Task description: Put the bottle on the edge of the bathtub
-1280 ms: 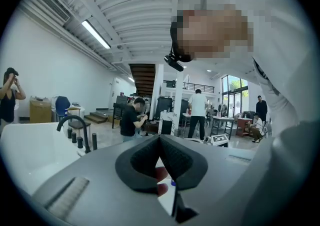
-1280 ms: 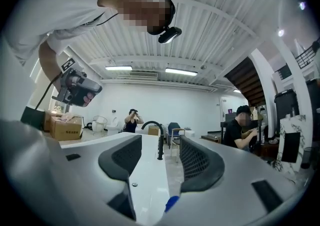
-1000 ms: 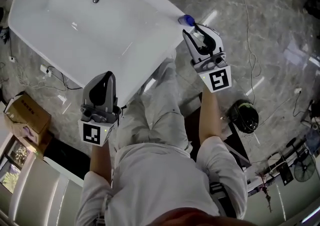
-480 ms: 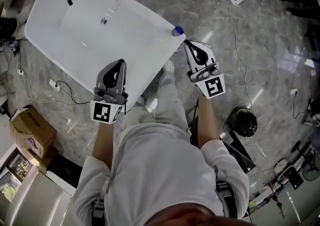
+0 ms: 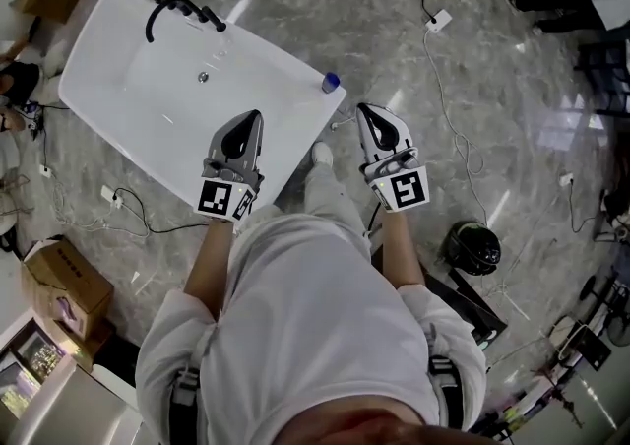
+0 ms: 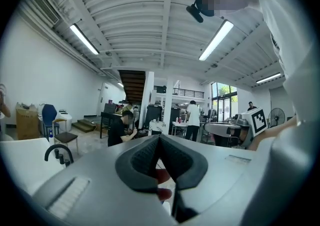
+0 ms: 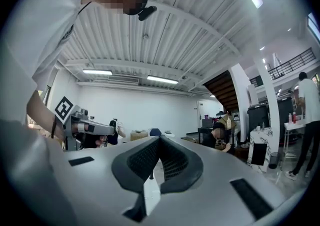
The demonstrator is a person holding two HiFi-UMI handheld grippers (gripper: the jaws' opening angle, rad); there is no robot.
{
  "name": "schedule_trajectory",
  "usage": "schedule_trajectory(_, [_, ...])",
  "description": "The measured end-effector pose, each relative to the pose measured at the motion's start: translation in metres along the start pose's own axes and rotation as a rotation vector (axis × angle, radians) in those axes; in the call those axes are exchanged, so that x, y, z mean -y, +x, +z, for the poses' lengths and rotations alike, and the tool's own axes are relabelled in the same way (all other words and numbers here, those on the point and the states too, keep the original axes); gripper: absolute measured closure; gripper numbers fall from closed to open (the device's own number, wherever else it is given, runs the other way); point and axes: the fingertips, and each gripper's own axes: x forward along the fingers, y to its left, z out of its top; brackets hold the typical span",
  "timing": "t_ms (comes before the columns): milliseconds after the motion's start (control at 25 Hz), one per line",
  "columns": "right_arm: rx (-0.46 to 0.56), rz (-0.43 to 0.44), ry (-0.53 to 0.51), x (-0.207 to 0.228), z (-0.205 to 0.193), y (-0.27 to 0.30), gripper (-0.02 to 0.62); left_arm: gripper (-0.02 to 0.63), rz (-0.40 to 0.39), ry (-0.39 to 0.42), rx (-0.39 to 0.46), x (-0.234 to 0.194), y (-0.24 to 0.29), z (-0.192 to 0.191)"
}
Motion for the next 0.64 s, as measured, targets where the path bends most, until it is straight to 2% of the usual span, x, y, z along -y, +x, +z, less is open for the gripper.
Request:
schedule_trajectory(160, [0.024,-0.013,0.009,0.003,0.02,-0.007,0.595,0.607,0.016,-0.011,0.016,0.007,0.011,0.016])
schedule_trajectory(320, [0.045,0.013,0.005,0.011,0.03,-0.014,0.595,0.607,0.042,-0.019,0.025,0.019,0.022,0.021])
schedule_trajectory(440, [0.071,0.037,0.004,0.017,0.033,-0.01,0.595,0.607,0.056,-0.019,0.028,0.022,0.03,0.022])
schedule_trajectory(640, [0.059,0.065,0.033,0.02,0.03,0.005,0.595,0.607,0.082,-0.008,0.049,0.018,0.035,0.025])
